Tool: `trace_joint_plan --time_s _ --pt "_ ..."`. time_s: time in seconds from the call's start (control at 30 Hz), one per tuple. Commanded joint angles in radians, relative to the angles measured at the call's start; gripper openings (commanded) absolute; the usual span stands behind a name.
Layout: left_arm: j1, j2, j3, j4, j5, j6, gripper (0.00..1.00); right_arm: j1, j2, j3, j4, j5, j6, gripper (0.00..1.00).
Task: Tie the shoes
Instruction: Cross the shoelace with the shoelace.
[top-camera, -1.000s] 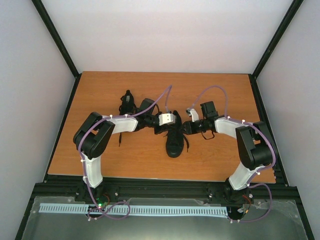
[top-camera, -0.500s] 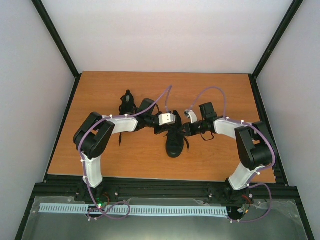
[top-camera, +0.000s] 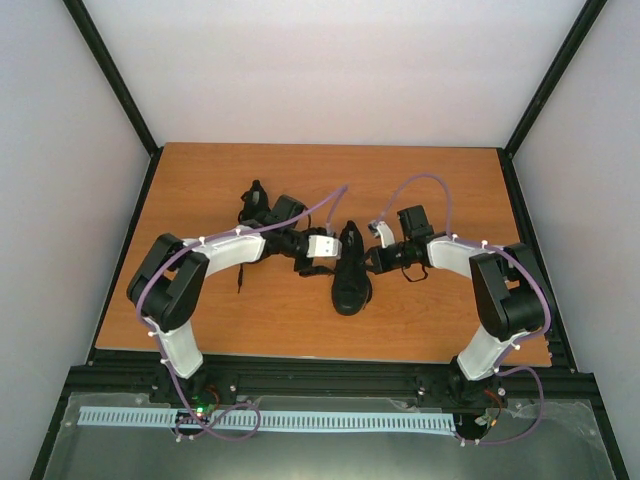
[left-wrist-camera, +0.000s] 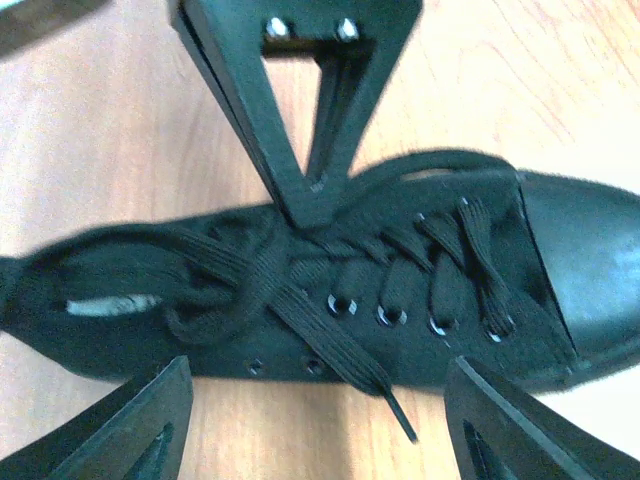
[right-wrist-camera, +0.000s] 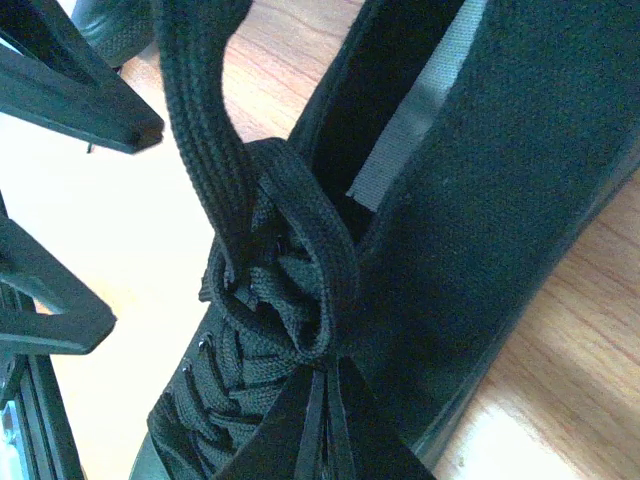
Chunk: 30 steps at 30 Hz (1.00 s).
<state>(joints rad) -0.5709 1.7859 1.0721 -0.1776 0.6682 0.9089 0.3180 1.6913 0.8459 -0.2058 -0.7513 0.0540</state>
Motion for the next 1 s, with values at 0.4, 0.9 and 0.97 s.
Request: trace_joint_plan --time_s 0.4,0.9,0.97 --pt "-0.043 0.043 0.008 -0.109 -0.114 0.063 0.57 0.020 -0.038 -0.018 0.006 0.018 -0.020 0.03" --pt "-0.054 0.069 -0.002 -0.045 -0.163 0.030 0.01 0.020 -0.037 -0.014 0.001 0.021 -0.020 0.03" --pt "-0.048 0.056 -0.007 -0.076 -0.183 0.050 0.01 0.020 -0.040 -0.019 -0.003 0.021 -0.020 0.03"
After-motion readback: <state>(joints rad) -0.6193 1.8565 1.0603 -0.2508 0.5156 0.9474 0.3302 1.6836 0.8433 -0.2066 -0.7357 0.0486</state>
